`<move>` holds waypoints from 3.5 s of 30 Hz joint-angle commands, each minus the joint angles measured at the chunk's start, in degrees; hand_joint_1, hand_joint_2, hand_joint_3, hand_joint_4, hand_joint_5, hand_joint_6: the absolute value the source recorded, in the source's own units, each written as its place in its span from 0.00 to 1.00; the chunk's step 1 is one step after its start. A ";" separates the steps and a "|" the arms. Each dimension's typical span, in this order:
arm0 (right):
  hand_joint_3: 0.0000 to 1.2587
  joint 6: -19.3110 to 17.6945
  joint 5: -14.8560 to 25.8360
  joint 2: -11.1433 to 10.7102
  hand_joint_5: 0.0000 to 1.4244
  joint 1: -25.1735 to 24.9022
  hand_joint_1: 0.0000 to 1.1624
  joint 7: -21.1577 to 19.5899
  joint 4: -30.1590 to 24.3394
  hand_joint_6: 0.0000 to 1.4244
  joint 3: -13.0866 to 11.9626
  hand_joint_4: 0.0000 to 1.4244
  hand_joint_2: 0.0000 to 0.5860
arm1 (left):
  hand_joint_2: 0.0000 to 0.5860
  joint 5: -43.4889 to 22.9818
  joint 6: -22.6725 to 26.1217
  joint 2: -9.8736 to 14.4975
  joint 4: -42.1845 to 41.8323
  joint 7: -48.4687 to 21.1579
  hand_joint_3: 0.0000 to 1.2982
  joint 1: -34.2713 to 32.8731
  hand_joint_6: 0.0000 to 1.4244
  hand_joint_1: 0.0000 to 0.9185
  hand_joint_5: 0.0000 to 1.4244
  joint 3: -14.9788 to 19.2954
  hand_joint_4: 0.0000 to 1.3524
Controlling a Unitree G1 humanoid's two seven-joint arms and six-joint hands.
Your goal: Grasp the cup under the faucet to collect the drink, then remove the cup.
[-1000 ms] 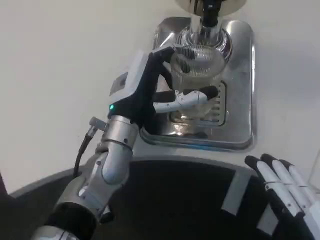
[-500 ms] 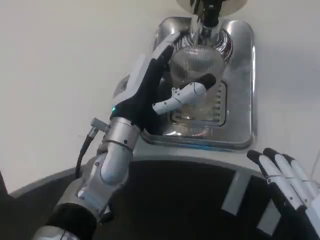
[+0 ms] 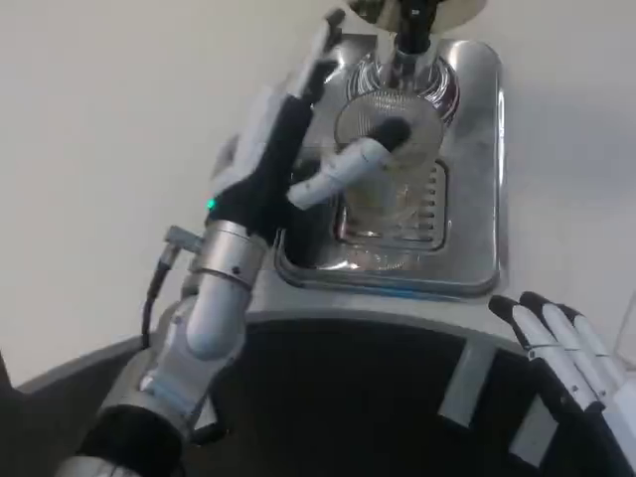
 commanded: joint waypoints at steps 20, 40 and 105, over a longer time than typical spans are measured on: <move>0.03 0.47 0.40 -0.13 0.00 1.42 0.53 -0.68 0.28 0.10 1.93 0.00 0.69 | 0.37 -29.49 19.55 -0.28 -35.61 -22.21 0.00 10.23 0.00 0.00 0.00 12.04 0.00; 0.03 -3.00 2.99 -1.72 0.01 7.68 0.47 -4.01 -0.27 0.10 1.44 0.00 0.70 | 0.42 -38.49 43.18 -2.13 -61.18 -27.80 0.00 14.49 0.00 0.00 0.00 9.96 0.00; 0.01 -0.88 2.14 0.47 0.01 5.28 0.52 -5.49 0.55 0.10 0.83 0.00 0.72 | 0.50 -24.54 45.78 4.01 -64.34 -36.61 0.00 11.39 0.00 0.00 0.00 -2.28 0.00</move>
